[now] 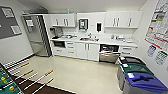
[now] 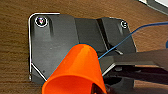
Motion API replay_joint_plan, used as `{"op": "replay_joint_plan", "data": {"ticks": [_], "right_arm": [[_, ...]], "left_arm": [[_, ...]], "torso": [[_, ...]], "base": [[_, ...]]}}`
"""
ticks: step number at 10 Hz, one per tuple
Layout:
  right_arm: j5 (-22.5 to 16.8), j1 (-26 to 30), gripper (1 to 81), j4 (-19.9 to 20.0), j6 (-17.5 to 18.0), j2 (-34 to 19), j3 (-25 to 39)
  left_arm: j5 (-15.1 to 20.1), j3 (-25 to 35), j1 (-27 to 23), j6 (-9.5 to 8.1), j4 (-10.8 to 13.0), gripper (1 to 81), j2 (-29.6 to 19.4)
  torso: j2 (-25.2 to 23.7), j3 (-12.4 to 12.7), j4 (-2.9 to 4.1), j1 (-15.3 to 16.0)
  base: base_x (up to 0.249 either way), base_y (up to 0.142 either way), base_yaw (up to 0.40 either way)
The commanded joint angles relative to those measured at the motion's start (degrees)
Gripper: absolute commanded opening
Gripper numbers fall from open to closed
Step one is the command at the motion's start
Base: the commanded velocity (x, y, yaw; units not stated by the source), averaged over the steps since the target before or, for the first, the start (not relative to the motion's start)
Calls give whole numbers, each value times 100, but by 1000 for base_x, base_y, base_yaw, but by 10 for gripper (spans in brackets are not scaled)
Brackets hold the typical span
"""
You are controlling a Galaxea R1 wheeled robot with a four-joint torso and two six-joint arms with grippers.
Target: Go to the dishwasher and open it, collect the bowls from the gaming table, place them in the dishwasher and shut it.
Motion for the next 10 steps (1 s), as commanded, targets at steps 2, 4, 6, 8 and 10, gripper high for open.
{"op": "replay_joint_plan", "data": {"ticks": [2, 4, 6, 8, 10], "right_arm": [[22, 236, 10, -170, -47, 190, 177], [22, 236, 10, -170, -47, 190, 177], [31, 228, 10, -170, -48, 190, 177], [31, 228, 10, -170, -47, 181, 176], [31, 219, 10, -170, -47, 181, 177]], "left_arm": [[203, 12, -215, -20, 22, 10, -56], [203, 12, -216, -20, 22, 10, -56], [203, 12, -216, -20, 22, 10, -56], [203, 12, -216, -28, 22, 10, -56], [195, 12, -216, -20, 22, 10, -56]], "torso": [[0, 0, 0, 0], [0, 0, 0, 0], [0, 0, 0, -1], [0, 0, 0, -1], [0, 0, 0, -1]], "base": [[166, 0, 0], [166, 0, 0], [167, 0, 0], [167, 0, 0], [167, 0, 0]]}}
